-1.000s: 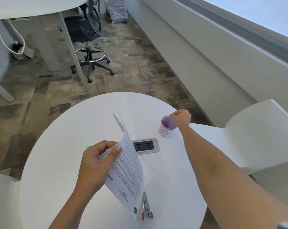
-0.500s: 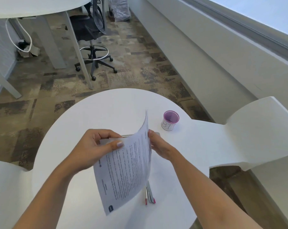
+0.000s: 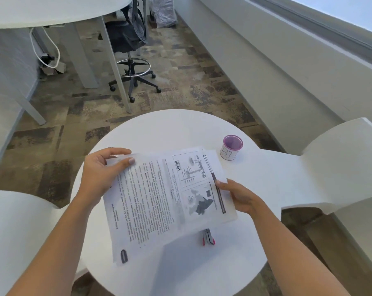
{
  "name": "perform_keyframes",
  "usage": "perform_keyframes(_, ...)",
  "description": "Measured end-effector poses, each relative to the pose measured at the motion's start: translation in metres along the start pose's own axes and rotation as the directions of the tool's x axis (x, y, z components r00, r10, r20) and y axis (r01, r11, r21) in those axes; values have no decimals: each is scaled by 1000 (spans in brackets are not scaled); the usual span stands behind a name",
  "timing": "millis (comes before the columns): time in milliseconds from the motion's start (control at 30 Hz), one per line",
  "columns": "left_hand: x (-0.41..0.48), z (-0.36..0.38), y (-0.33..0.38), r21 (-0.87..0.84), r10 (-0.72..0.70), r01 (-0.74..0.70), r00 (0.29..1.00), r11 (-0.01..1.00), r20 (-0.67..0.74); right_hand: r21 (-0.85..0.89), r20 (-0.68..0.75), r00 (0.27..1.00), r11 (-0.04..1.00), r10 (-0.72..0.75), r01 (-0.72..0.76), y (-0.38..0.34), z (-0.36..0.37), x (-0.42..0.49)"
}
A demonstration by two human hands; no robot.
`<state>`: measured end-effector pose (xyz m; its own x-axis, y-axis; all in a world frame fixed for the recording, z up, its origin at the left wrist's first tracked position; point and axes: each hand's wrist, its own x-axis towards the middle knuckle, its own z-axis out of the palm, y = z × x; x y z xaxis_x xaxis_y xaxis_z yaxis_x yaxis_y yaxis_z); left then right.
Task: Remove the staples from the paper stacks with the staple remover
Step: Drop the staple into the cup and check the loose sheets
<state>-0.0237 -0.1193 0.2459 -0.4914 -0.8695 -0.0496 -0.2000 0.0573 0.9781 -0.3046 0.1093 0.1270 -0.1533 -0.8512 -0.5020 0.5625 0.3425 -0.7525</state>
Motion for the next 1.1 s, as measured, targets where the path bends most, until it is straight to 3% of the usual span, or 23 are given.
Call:
perform_keyframes(100, 2, -2, -18, -36, -70, 67, 995, 997, -75, -28, -62, 998, 999, -22, 21, 12, 11, -5)
perform_keyframes(200, 6, -5, -34, -153, -237, 216, 961, 964, -140, -27, -162, 984, 997, -74, 71, 18, 22, -11)
perform_keyframes(300, 1, -8, -49, -331, -392, 372, 920, 867, 7, -1, -211, 971, 993, -116, 118, 24, 28, -18)
perform_keyframes(400, -14, -6, -64, -255, -392, 422, 906, 870, 161, -3, -216, 967, 990, -138, 141, 30, 35, -27)
perform_keyframes(500, -24, 0, -77, -193, -366, 407, 905, 893, 215, -24, -194, 975, 994, -112, 109, 37, 43, -34)
perform_keyframes(633, -30, 11, -85, -161, -375, 424, 889, 891, 263, -189, -177, 980, 980, -93, 58, 48, 60, -33)
perform_keyframes(800, -27, 6, -102, -142, -376, 386, 922, 912, 90, -303, -320, 925, 947, -205, 105, 63, 81, -28)
perform_keyframes(933, -30, -7, -125, -176, -324, 307, 943, 935, -79, -316, -425, 838, 924, -341, 216, 87, 102, -23)
perform_keyframes(1100, -42, -11, -155, -268, -262, 194, 933, 944, -248, -335, -417, 820, 905, -393, 263, 122, 127, -17)
